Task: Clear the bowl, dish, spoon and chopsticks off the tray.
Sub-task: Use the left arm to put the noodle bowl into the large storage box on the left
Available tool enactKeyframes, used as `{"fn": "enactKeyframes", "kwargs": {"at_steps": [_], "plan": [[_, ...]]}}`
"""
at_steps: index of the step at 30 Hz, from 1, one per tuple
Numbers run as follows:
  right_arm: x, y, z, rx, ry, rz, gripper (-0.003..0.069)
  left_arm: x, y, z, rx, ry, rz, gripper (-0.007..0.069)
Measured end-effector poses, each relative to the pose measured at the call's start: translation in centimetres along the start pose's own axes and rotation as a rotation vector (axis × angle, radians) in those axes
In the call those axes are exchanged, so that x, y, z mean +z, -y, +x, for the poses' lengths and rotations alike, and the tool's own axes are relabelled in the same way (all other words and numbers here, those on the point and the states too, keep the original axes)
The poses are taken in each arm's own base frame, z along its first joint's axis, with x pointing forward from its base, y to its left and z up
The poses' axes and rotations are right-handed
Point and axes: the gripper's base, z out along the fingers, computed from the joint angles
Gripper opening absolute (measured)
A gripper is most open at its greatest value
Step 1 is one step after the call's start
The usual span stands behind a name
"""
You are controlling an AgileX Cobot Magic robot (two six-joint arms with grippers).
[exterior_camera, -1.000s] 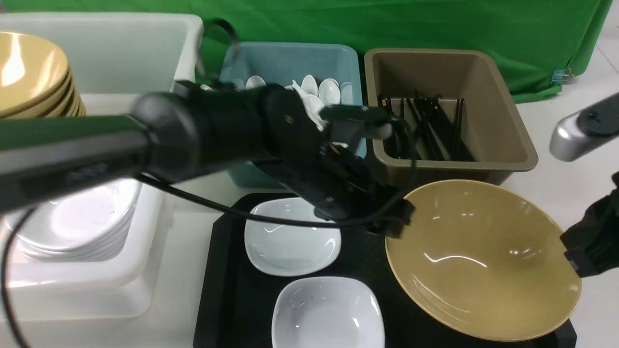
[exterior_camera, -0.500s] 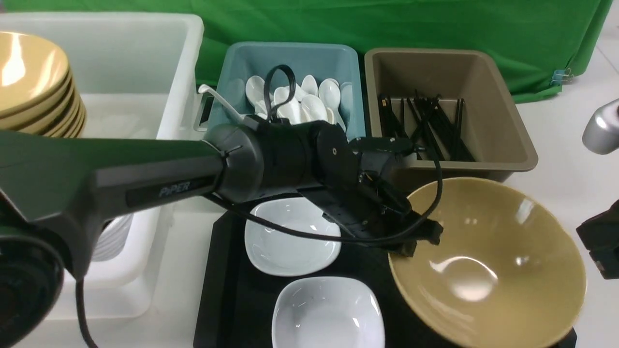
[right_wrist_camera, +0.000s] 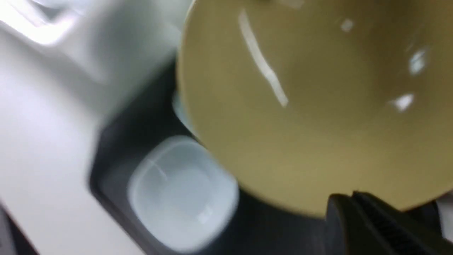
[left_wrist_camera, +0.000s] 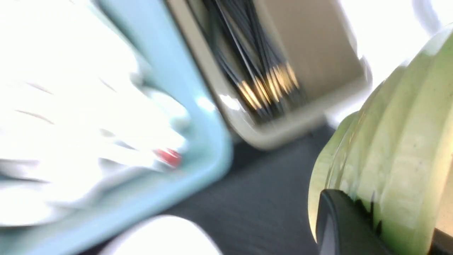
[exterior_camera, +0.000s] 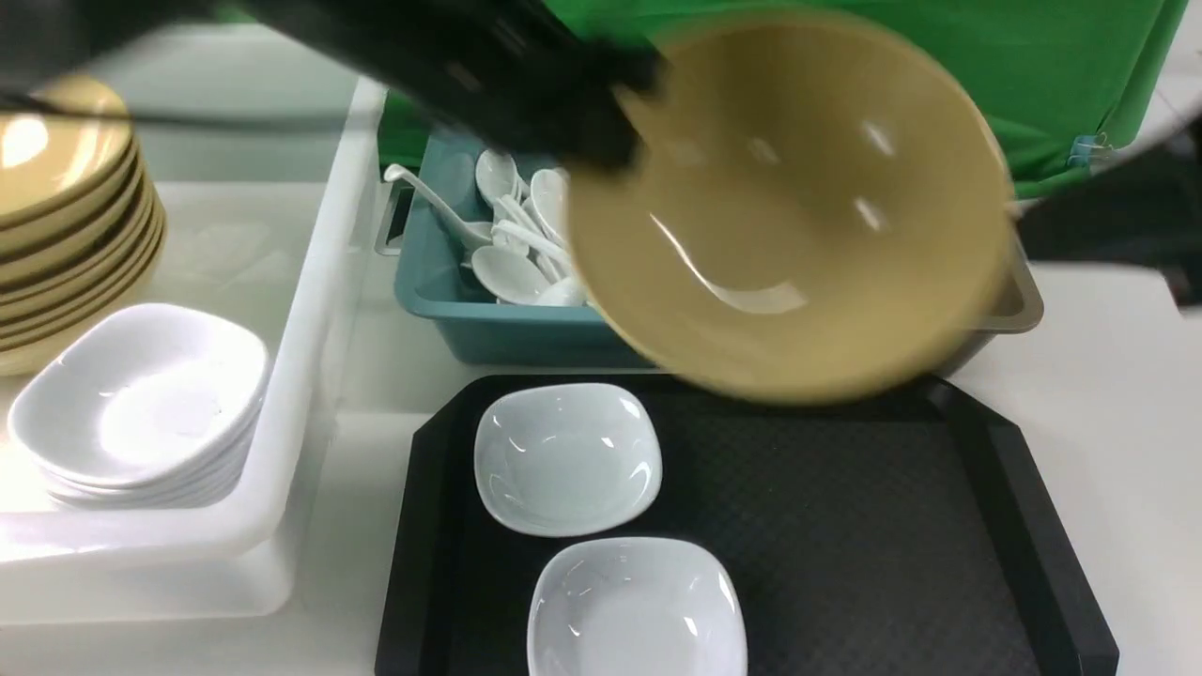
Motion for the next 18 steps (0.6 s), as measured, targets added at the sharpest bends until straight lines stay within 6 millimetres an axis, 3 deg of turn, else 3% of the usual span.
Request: {"fn": "enactKeyframes", "kwargs": {"at_steps": [2, 3, 4, 5, 7, 8, 9, 10, 11, 15, 18], "plan": [[1.4, -0.8, -2.2, -0.057, 0.016, -0.065, 0.0006, -4.9, -3.3, -1.5, -0.053, 0.082, -0.079, 0.0008], [2.2, -1.4, -3.3, -0.085, 0.023, -0.096, 0.0006, -6.6, -4.7, -1.8, -0.080, 0.115, -0.117, 0.0008], [2.0, -1.6, -3.5, -0.093, 0.032, -0.100, 0.0006, -7.0, -5.0, -1.8, -0.086, 0.119, -0.126, 0.0008], [2.9, -2.4, -4.8, -0.130, 0.043, -0.135, 0.0006, -9.9, -7.5, -2.0, -0.137, 0.171, -0.197, 0.0008], [4.3, -3.8, -6.6, -0.177, 0.062, -0.183, 0.0006, -13.4, -11.0, -1.8, -0.216, 0.225, -0.293, 0.0008], [5.7, -4.8, -7.8, -0.203, 0.068, -0.218, 0.0006, -15.8, -13.8, -1.3, -0.284, 0.266, -0.364, 0.0009], [5.7, -5.1, -8.2, -0.213, 0.080, -0.226, 0.0006, -16.1, -14.2, -1.2, -0.294, 0.273, -0.375, 0.0009], [6.9, -6.1, -9.4, -0.238, 0.094, -0.253, 0.0006, -18.6, -17.1, -0.5, -0.371, 0.323, -0.446, 0.0009], [7.5, -6.7, -9.9, -0.253, 0.100, -0.269, 0.0006, -19.9, -18.8, 0.0, -0.418, 0.352, -0.482, 0.0010], [10.2, -8.6, -11.7, -0.293, 0.127, -0.312, 0.0006, -23.1, -24.0, 1.6, -0.558, 0.461, -0.568, 0.0011], [12.4, -9.8, -12.5, -0.312, 0.150, -0.333, 0.0006, -23.6, -27.1, 2.5, -0.619, 0.495, -0.607, 0.0011]]}}
